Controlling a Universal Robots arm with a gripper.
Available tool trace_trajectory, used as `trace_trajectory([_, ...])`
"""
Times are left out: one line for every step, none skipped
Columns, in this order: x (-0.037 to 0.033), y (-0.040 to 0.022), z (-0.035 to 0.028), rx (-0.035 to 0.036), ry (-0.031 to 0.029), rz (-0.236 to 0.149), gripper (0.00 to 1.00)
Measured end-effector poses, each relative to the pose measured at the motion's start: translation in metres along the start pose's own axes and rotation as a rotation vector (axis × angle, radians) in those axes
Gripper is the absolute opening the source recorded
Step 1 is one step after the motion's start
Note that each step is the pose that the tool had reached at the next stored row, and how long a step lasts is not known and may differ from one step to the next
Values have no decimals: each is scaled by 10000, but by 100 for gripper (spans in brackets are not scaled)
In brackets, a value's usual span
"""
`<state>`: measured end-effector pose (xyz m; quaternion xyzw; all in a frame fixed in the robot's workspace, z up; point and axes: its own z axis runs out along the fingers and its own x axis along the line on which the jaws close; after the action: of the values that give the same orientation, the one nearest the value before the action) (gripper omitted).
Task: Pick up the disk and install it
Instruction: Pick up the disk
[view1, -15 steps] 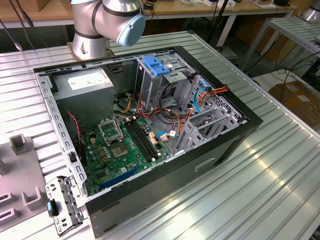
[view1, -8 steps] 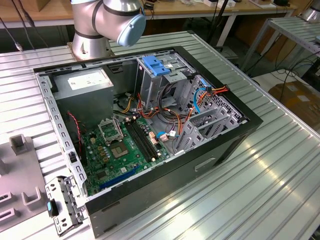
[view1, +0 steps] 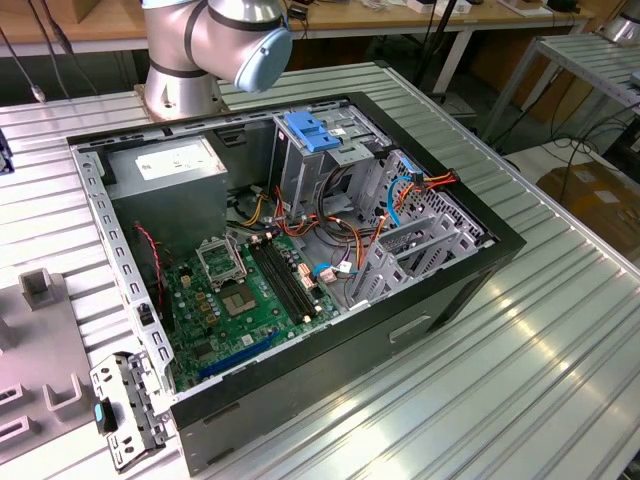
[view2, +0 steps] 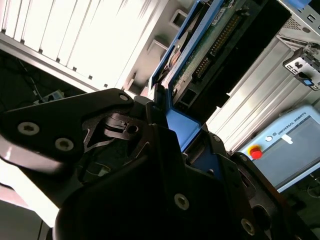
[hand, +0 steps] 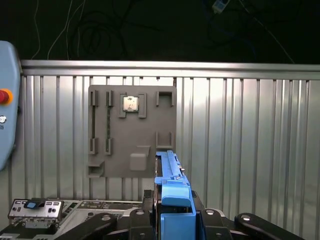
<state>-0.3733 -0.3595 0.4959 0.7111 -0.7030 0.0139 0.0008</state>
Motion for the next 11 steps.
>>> trace_trajectory([0,-17,1,1,0,-1,37])
trace_trajectory([0,-28,1,0,0,0,37])
trace_trajectory([1,-41,1,0,0,0,37])
trace_trajectory([1,-57,1,0,0,0,37])
trace_trajectory([1,-77,1,0,1,-1,37])
trace_trajectory([1,-93,2,0,0,0,37])
trace_trajectory([1,-105,2,-1,1,0,37])
trace_trajectory([1,-115,2,0,0,0,37])
trace_trajectory([1,-127,2,0,0,0,37])
trace_trajectory([2,-137,2,0,0,0,37])
trace_trajectory([2,-149,3,0,0,0,37])
